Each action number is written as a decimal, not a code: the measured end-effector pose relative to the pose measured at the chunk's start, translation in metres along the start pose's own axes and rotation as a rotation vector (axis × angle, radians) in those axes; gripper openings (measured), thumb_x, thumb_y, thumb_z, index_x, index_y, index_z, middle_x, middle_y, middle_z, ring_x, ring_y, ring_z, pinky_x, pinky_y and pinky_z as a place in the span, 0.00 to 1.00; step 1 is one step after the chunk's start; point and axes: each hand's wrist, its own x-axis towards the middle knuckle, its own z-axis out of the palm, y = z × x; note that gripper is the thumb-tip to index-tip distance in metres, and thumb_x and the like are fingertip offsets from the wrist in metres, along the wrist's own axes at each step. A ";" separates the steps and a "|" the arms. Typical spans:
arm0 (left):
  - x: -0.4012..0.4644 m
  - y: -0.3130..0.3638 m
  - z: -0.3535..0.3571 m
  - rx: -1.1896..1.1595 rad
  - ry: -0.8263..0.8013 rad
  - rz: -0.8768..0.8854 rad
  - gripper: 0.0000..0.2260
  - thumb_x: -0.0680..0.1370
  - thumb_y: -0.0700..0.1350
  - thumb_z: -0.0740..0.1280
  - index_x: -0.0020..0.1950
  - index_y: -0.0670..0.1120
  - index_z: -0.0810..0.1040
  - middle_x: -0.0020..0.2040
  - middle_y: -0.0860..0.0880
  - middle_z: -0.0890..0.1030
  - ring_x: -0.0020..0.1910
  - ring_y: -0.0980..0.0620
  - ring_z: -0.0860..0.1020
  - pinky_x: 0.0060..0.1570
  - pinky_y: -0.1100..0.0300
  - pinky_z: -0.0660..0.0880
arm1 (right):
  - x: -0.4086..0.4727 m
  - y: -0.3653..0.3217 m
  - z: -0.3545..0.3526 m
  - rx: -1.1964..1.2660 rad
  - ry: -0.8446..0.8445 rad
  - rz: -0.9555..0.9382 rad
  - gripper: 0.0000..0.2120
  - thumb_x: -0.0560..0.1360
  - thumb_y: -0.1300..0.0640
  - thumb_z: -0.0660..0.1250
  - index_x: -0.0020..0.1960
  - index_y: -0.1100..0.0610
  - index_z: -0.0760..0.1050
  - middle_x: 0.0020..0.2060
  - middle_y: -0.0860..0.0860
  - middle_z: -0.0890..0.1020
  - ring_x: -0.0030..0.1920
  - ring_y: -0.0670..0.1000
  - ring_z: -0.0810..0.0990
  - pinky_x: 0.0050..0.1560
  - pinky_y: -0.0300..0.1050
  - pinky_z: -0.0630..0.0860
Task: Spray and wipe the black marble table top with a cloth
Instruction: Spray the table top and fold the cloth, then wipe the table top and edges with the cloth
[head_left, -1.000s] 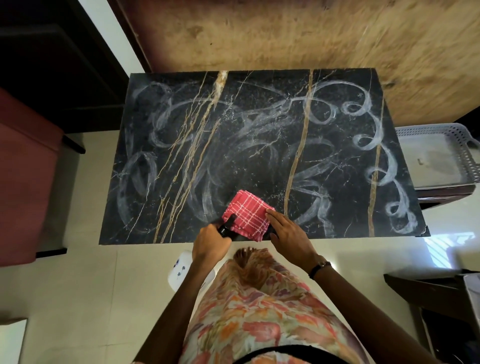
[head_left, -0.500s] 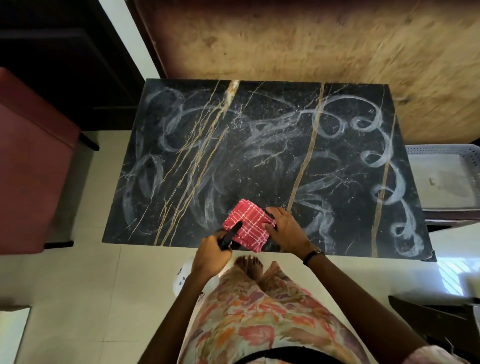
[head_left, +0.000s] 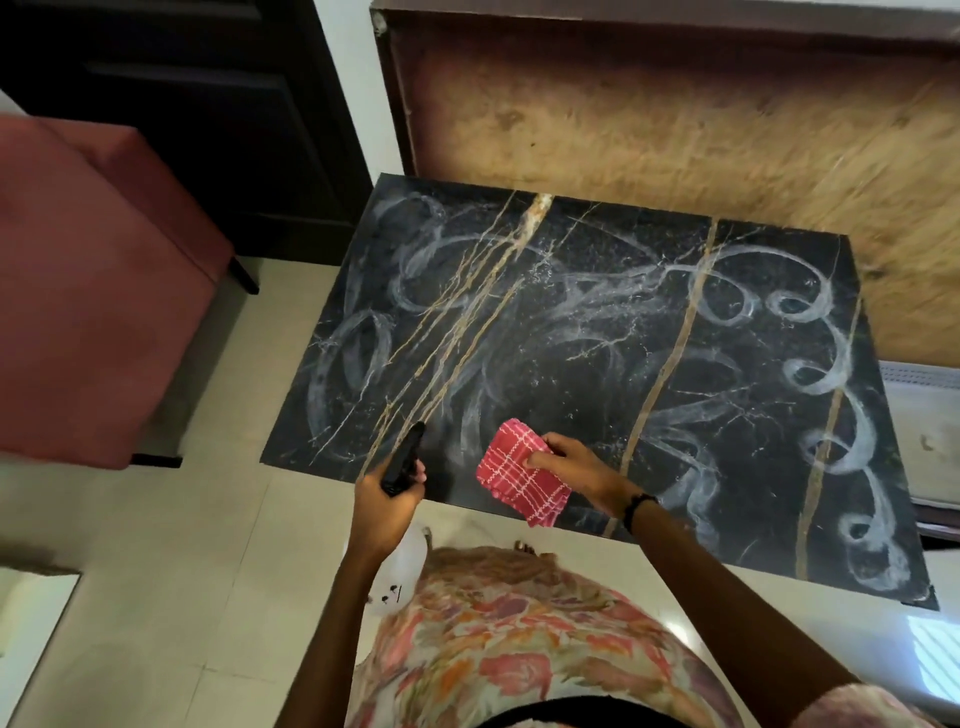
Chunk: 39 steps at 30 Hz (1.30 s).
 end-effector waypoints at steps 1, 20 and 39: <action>0.002 -0.002 -0.009 -0.030 0.027 -0.004 0.07 0.74 0.31 0.66 0.46 0.41 0.80 0.40 0.44 0.80 0.34 0.52 0.74 0.40 0.57 0.71 | -0.001 -0.008 0.007 -0.011 0.005 -0.020 0.03 0.78 0.54 0.65 0.51 0.49 0.72 0.49 0.50 0.80 0.47 0.49 0.82 0.41 0.37 0.77; 0.074 -0.034 -0.239 0.016 0.053 0.145 0.31 0.70 0.25 0.63 0.43 0.65 0.76 0.40 0.47 0.78 0.27 0.52 0.63 0.31 0.57 0.64 | 0.100 -0.051 0.244 -1.075 0.274 -0.527 0.24 0.79 0.41 0.57 0.65 0.58 0.71 0.74 0.55 0.65 0.76 0.56 0.57 0.74 0.58 0.59; 0.116 -0.025 -0.267 0.001 -0.115 0.185 0.18 0.70 0.26 0.63 0.44 0.50 0.78 0.43 0.46 0.79 0.29 0.47 0.66 0.33 0.53 0.67 | 0.153 -0.078 0.310 -1.275 0.223 -0.484 0.31 0.79 0.35 0.45 0.77 0.46 0.45 0.78 0.51 0.51 0.78 0.56 0.46 0.75 0.64 0.41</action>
